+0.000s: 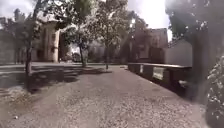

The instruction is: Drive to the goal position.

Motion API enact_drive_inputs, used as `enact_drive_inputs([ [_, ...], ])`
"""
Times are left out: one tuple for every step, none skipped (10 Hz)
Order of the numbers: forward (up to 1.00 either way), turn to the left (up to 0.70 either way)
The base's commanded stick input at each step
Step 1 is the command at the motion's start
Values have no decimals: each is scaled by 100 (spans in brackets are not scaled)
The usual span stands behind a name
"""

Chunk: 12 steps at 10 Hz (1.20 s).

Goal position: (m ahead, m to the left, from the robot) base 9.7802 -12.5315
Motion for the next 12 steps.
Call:
enact_drive_inputs([
  [85, 0],
  [85, 0],
  [85, 0],
  [85, 0],
  [85, 0],
  [85, 0],
  [85, 0],
  [85, 0],
  [85, 0],
  [85, 0],
  [85, 0],
  [85, 0],
])
